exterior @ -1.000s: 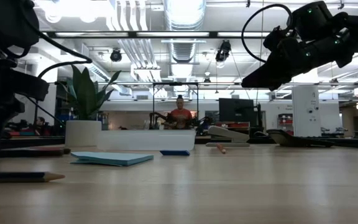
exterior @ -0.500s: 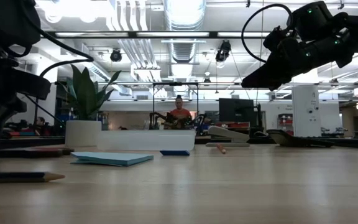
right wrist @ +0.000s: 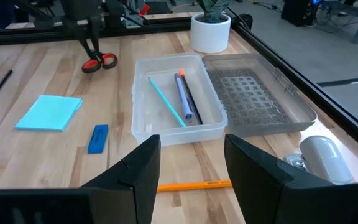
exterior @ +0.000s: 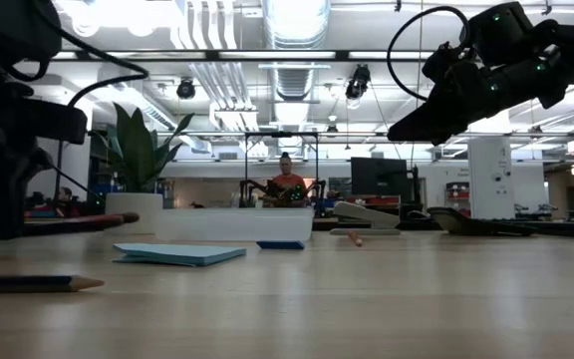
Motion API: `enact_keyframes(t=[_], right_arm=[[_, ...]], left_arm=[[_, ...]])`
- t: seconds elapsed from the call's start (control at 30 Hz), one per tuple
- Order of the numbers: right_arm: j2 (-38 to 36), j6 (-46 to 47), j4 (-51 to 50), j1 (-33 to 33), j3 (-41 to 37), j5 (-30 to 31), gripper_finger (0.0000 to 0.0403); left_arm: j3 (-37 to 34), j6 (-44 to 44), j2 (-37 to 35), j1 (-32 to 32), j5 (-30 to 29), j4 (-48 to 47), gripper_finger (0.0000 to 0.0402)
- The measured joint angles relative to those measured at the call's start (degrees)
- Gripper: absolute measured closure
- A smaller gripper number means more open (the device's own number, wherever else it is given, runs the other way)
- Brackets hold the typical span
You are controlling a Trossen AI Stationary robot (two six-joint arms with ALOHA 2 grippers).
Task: Pack school essentials
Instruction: Put the black scissors into the supply box
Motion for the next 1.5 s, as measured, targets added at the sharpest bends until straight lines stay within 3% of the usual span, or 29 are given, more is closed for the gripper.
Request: enact_keyframes(t=[0.3, 0.5, 0.63, 0.77, 0.9, 1.2, 1.5], right_arm=[[0.0, 0.1, 0.3, 0.0, 0.0, 0.0, 0.0236], [0.0, 0.1, 0.2, 0.0, 0.0, 0.0, 0.0236], [0.0, 0.1, 0.1, 0.0, 0.0, 0.0, 0.0236], [0.0, -0.1, -0.6, 0.0, 0.0, 0.0, 0.0236], [0.0, -0.4, -1.4, 0.0, 0.0, 0.0, 0.0236], [0.0, -0.8, -1.3, 0.0, 0.0, 0.0, 0.0236], [0.0, -1.2, -1.4, 0.0, 0.0, 0.0, 0.0236]], left_arm=[[3.4, 3.3, -0.5, 1.9, -4.2, 0.0, 0.0375], [11.8, 14.0, 2.1, 11.9, -3.8, 0.0, 0.0375], [19.5, 25.0, 6.3, 21.6, 1.6, 0.0, 0.0375], [26.3, 34.6, 12.6, 31.7, 11.1, 0.0, 0.0375], [32.9, 44.9, 21.0, 38.0, 16.0, -0.9, 0.0375], [48.7, 65.1, 39.6, 42.0, 16.7, -9.8, 0.0375], [51.8, 70.9, 43.3, 44.6, 14.6, -8.6, 0.0375]])
